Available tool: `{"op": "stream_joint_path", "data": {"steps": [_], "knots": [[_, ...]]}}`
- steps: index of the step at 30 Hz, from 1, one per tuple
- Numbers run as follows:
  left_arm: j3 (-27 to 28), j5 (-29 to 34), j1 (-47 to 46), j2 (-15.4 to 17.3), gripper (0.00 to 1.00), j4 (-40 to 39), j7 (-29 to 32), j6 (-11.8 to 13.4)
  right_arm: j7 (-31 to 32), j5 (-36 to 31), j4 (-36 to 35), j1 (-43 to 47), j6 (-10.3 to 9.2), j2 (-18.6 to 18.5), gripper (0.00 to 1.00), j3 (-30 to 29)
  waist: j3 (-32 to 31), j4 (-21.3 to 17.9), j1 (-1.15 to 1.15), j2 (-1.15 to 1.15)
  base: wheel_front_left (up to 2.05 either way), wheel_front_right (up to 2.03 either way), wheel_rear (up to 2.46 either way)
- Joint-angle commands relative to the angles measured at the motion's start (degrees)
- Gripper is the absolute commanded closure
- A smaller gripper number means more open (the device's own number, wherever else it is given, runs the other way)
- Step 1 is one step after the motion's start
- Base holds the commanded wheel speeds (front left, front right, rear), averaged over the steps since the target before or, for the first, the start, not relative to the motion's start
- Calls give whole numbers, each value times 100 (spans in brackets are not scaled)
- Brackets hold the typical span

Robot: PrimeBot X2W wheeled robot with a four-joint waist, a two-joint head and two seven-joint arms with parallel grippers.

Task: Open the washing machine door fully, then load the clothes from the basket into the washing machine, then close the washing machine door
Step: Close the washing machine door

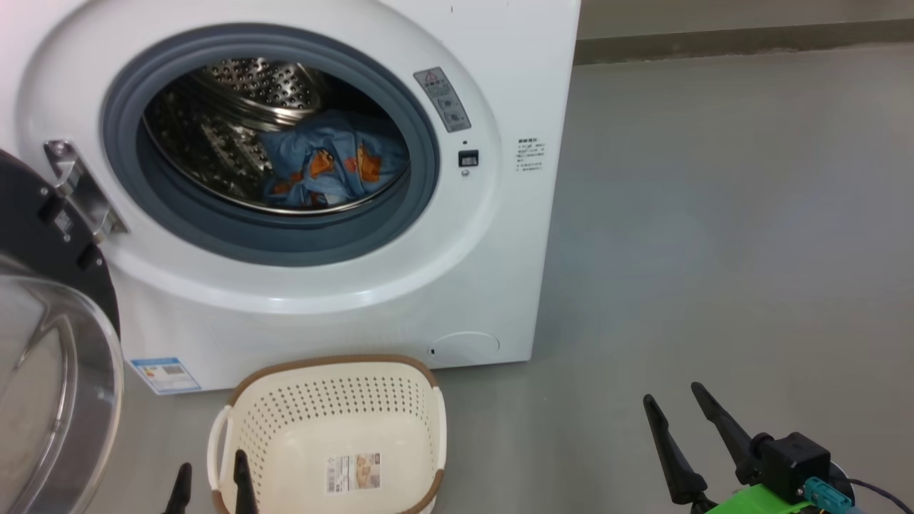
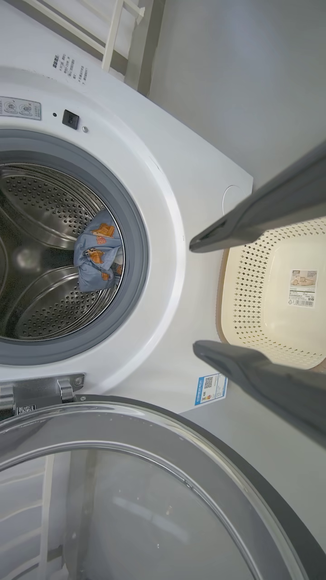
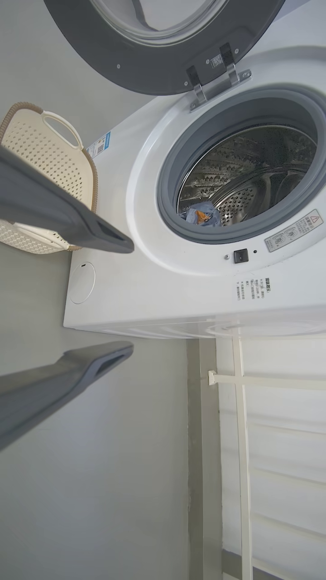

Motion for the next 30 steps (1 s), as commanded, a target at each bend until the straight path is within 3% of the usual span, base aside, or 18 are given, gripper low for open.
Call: {"op": "stream_joint_path", "data": {"steps": [1, 12, 30], "knots": [[177, -11, -110, 88, 0, -133, -37, 59, -27, -26, -135, -80, 9, -27, 0, 90, 4, 0, 0, 0, -166, 166, 0], [185, -46, -93, 88, 0, -214, -37, 74, -27, -37, -155, -79, 9, -22, 0, 78, 41, 6, 0, 0, -132, 132, 0], [190, 28, -98, 88, 0, -243, -37, 111, -27, -37, -143, -91, 9, -7, 0, 32, 55, 77, 0, 0, -7, 7, 0]]}}
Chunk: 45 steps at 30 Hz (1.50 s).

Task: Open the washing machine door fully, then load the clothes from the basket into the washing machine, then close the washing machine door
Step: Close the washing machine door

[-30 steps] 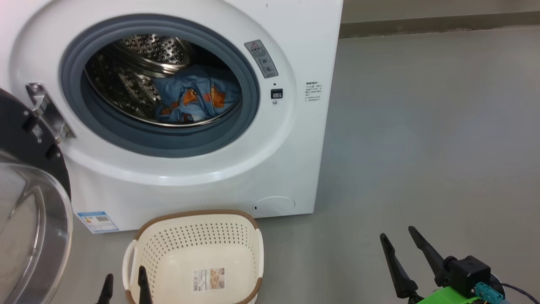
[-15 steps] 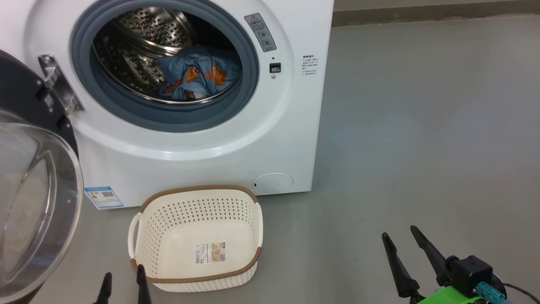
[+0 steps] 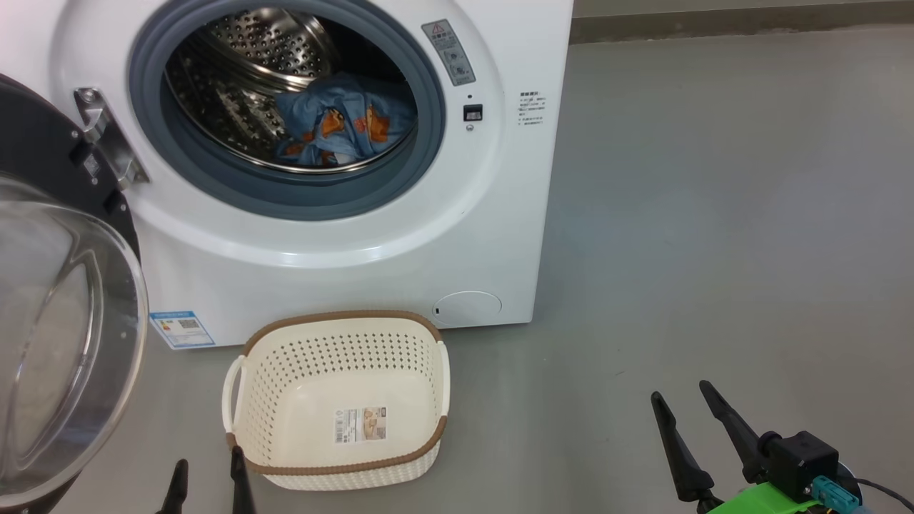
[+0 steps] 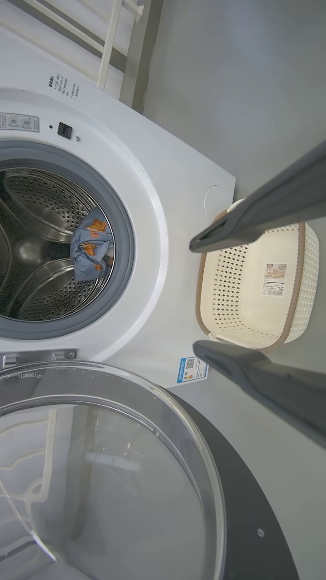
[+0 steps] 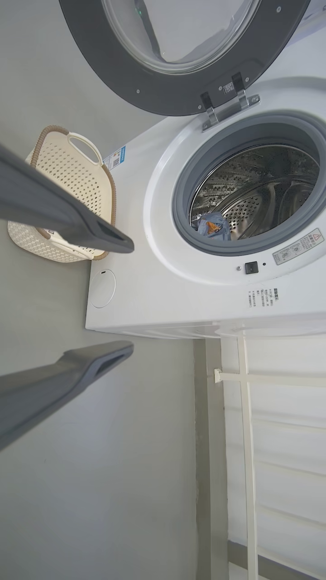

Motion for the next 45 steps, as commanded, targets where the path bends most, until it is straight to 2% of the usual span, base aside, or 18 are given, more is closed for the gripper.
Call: {"op": "stream_joint_path", "data": {"steps": [1, 7, 14, 32, 41, 45], "knots": [[180, 52, -94, 87, 0, -148, -37, 72, -27, -37, -136, -91, 9, -7, 0, 129, -2, 21, 0, 0, 0, 0, 0], [191, 180, -93, 87, 0, -209, -37, 150, -27, -47, -112, -97, 9, -34, 0, 106, -15, 209, 0, 0, 0, 0, 0], [262, 267, -43, 87, 0, -314, -37, 273, -27, -53, -116, -145, 9, -73, 0, 159, -36, 643, 0, 0, 0, 0, 0], [423, 503, 69, 87, 0, -482, -37, 335, -27, -35, -85, -250, 9, -144, 0, 298, -73, 2139, 0, 0, 0, 0, 0], [498, 653, 107, 88, 0, -531, -37, 301, -27, -30, -46, -309, 9, -145, 0, 388, -144, 2654, 0, 0, 0, 0, 0], [636, 655, 157, 87, 0, -612, -37, 340, -27, -19, -4, -443, 9, -177, 0, 586, -81, 2724, 0, 0, 0, 0, 0]]}}
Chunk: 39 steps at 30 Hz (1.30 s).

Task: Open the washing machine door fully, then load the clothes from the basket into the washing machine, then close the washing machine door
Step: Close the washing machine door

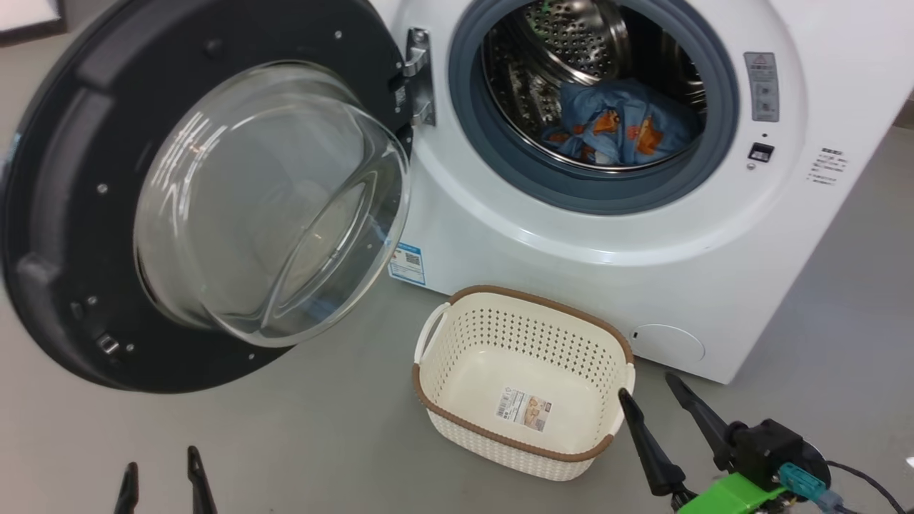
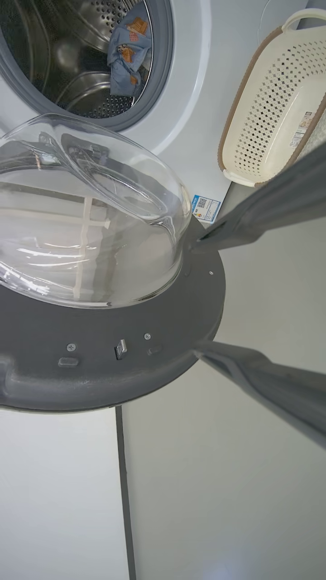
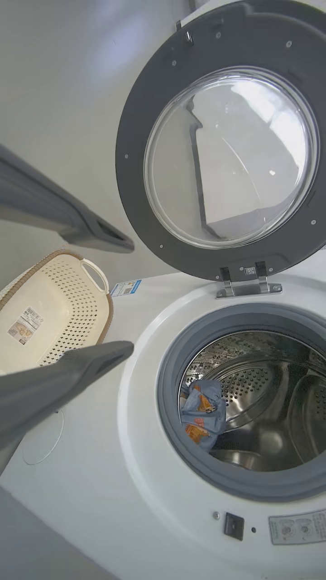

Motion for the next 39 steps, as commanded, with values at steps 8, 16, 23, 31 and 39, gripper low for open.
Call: {"op": "stream_joint_path", "data": {"steps": [8, 16, 23, 31, 39], "knots": [[353, -86, 95, 85, 0, -430, -37, 223, -27, 62, 21, -544, 8, -194, 0, 469, 127, 170, 0, 0, 0, 0, 0], [475, -346, 183, 85, 0, -503, -37, 280, -27, 113, 86, -669, 8, -217, 0, 603, 155, 184, 0, 0, 0, 0, 0], [545, -553, 190, 85, 0, -544, -37, 274, -27, 128, 85, -661, 8, -208, 0, 607, 151, 181, 0, 0, 0, 0, 0], [655, -758, 181, 85, 100, -615, -37, 292, -27, 123, 90, -629, 8, -203, 0, 562, 166, 190, 0, 0, 0, 0, 0], [697, -736, 163, 85, 100, -626, -37, 279, -27, 117, 87, -610, 8, -185, 0, 546, 172, 193, 0, 0, 0, 0, 0]]}}
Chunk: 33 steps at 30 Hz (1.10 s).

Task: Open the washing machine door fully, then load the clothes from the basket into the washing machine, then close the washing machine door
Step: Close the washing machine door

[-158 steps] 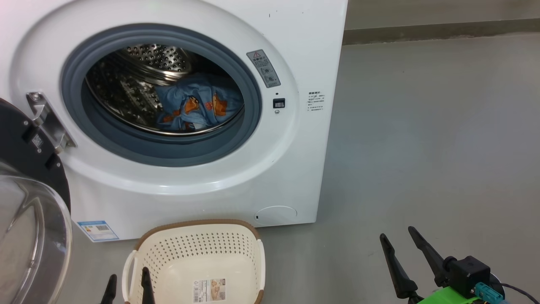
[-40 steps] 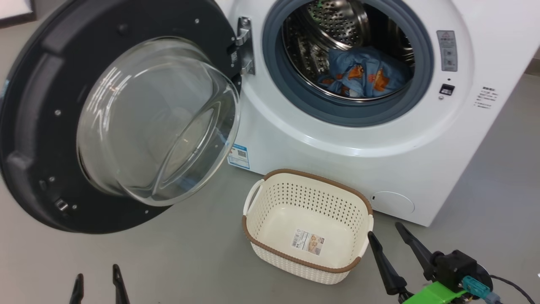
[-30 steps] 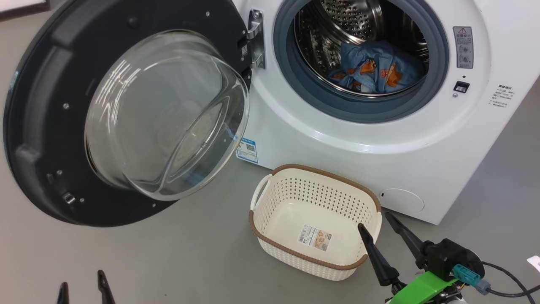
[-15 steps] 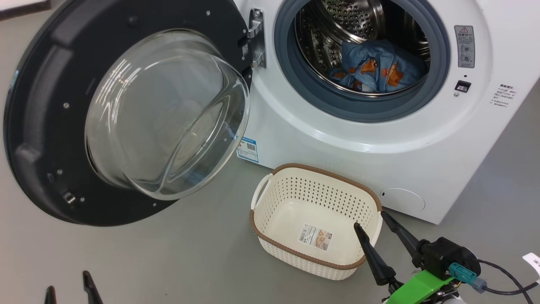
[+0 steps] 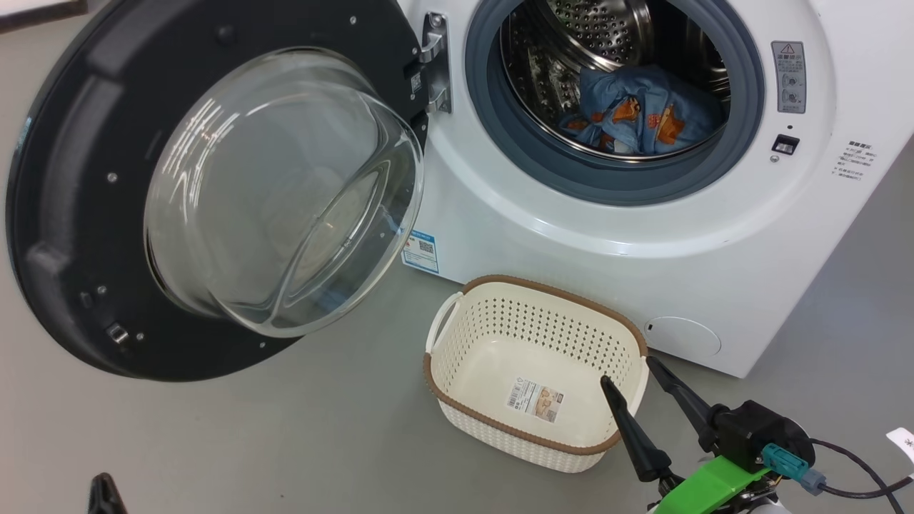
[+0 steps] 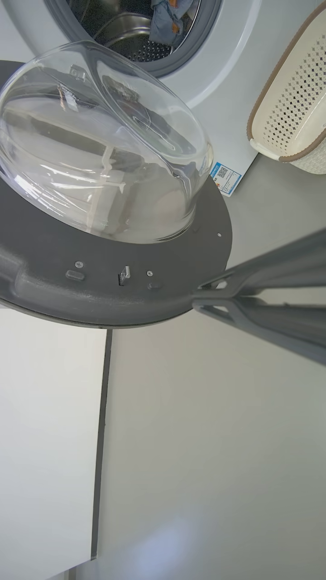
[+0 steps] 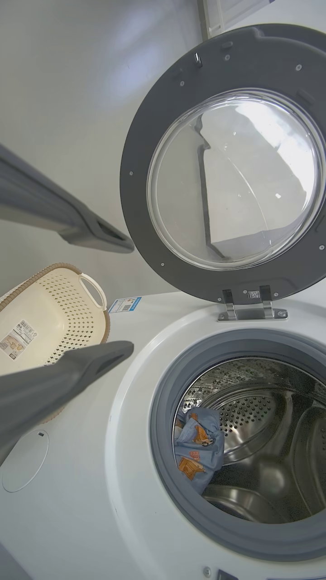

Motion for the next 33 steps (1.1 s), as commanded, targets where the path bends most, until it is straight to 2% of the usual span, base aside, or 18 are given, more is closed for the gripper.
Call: {"op": "stream_joint_path", "data": {"steps": [1, 4, 8, 16, 17, 20, 26, 33], "knots": [[233, -25, -146, 86, 100, -169, -37, 23, -27, 35, -125, -152, 9, -20, 0, 80, 1, 1, 0, 0, 0, 0, 0], [355, -228, -217, 86, 100, -189, -37, -8, -27, 32, -136, -139, 9, -19, 0, 60, 6, 5, 0, 0, 0, 0, 0], [730, -978, -396, 86, 100, -201, -37, -96, -27, 22, -156, -101, 9, -7, 0, 28, 9, 9, 0, 0, 0, 0, 0], [1893, -2492, -1181, 96, 100, 132, -37, -656, -27, -9, -203, 51, 9, 41, 0, -91, 19, 7, 0, 0, 0, 0, 0], [2111, -2981, -1523, 168, 100, 364, 42, -874, -27, -19, -214, 105, 9, 53, 0, -131, 21, 6, 0, 0, 0, 0, 0], [2354, -3600, -2058, 450, 100, 785, 364, -1126, -27, -39, -239, 162, 9, 69, 0, -182, 43, -1, 0, 0, 0, 0, 0], [2666, -4231, -3111, 1070, 100, 1745, 808, -1140, -27, -76, -285, 265, 9, 78, 0, -274, 125, -45, 0, 0, 0, 0, 0], [2941, -4740, -4065, 1509, 100, 2823, 1007, -1206, -27, -92, -290, 176, 9, -14, 0, -190, 405, -307, 0, 0, 0, 0, 0]]}}
